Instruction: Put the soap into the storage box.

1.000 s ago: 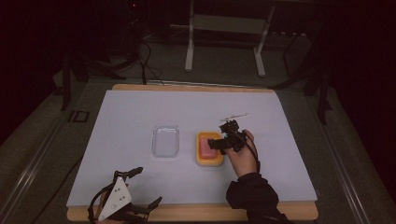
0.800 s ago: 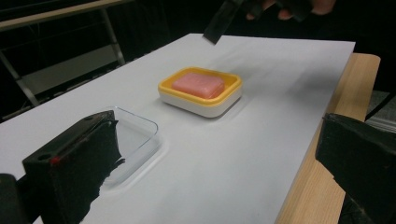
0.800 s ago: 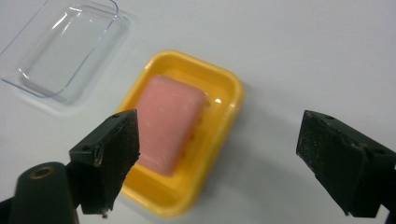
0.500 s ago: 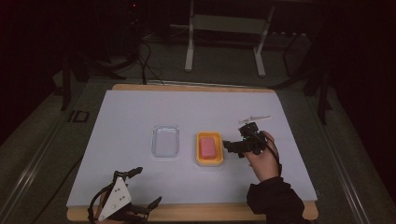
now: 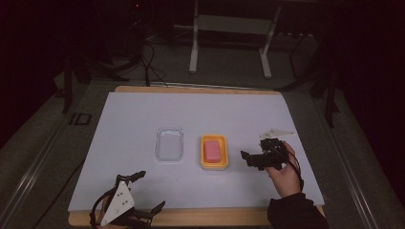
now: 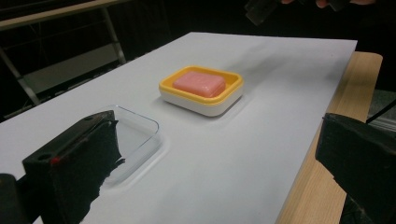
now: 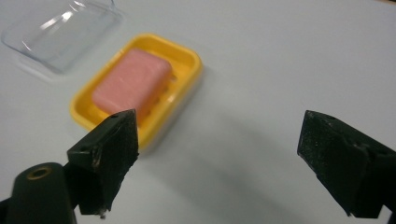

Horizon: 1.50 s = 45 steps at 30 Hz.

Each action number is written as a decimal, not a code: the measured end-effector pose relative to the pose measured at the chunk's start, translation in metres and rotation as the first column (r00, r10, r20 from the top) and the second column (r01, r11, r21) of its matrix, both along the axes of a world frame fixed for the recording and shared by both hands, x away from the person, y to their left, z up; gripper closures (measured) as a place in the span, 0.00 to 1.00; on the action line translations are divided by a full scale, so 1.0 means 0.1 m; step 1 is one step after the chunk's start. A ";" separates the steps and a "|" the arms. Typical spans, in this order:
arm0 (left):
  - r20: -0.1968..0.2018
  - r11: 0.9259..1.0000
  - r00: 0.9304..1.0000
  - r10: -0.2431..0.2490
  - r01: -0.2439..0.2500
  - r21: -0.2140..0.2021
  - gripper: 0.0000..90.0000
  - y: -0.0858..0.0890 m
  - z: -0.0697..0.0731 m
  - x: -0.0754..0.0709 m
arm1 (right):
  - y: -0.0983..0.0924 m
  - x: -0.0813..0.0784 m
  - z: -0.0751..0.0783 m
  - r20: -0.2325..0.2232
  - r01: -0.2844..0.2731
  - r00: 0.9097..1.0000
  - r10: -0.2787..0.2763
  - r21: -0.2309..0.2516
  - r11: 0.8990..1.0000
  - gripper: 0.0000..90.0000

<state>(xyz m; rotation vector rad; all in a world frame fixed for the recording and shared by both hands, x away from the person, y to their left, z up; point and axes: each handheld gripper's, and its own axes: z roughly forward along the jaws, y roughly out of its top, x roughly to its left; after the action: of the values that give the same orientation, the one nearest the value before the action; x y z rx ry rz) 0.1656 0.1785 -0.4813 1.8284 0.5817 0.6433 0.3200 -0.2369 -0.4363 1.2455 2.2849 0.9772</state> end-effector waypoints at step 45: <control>-0.002 1.000 1.000 -0.011 0.011 -0.004 0.00 -0.01 0.01 0.00 | -0.66 -0.31 -0.55 0.059 0.032 0.998 -0.031 -0.012 0.999 0.15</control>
<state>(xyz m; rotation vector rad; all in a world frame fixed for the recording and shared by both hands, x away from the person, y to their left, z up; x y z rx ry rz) 0.1655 0.1774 -0.4804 1.8278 0.5733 0.6332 0.2886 -0.3034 -0.4915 1.2273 2.2169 0.9740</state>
